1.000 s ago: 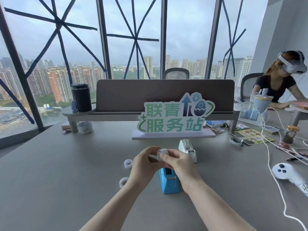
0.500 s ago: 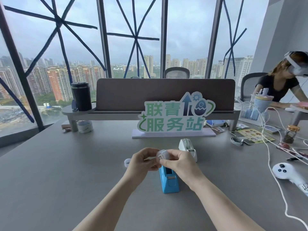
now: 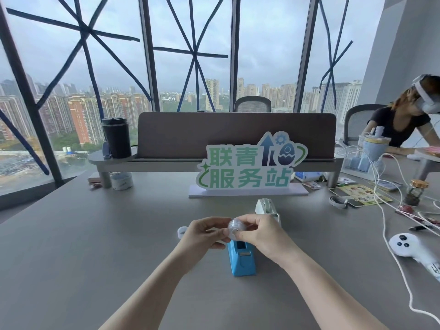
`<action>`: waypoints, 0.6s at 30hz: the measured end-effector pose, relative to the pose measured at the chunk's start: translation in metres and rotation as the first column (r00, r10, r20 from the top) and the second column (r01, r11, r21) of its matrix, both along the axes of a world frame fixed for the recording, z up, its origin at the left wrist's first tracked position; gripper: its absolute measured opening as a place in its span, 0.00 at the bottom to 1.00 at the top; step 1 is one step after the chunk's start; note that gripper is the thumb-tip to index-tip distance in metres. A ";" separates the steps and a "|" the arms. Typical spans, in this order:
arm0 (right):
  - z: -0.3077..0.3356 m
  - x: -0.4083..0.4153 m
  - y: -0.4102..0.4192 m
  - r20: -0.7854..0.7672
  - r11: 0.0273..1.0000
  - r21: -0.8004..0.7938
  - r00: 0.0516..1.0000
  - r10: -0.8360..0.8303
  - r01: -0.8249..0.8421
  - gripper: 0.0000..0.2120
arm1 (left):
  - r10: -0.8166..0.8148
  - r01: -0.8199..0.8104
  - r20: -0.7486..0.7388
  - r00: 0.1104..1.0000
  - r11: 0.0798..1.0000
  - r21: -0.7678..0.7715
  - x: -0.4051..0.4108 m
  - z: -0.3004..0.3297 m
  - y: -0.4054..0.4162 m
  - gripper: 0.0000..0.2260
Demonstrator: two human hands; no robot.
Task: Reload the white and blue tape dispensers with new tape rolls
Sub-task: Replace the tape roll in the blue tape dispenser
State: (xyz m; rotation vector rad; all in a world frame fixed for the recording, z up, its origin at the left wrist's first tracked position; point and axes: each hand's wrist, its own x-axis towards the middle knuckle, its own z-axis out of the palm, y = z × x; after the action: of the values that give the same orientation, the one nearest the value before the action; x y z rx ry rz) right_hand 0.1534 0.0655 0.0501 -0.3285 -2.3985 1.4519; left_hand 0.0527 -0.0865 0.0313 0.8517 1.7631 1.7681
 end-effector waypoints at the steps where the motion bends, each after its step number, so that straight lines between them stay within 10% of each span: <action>1: 0.001 0.001 0.001 0.000 1.000 0.005 1.000 0.008 -0.008 0.13 | -0.008 0.008 0.001 1.000 1.000 0.001 0.001 0.000 0.000 0.09; 14: 0.000 0.002 0.004 0.008 1.000 -0.017 1.000 0.008 -0.008 0.25 | 0.008 -0.023 0.133 0.991 0.994 0.111 0.003 -0.004 0.004 0.15; 18: -0.008 -0.001 -0.002 -0.008 0.969 -0.233 0.996 -0.086 0.081 0.22 | 0.135 -0.148 0.084 0.987 0.974 0.174 0.007 -0.006 0.008 0.11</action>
State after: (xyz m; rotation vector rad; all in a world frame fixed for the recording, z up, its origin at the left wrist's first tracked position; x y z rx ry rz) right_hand 0.1526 0.0637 0.0420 -0.4634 -2.1750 1.6917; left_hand 0.0593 -0.0788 0.0258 0.7389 1.6732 2.0498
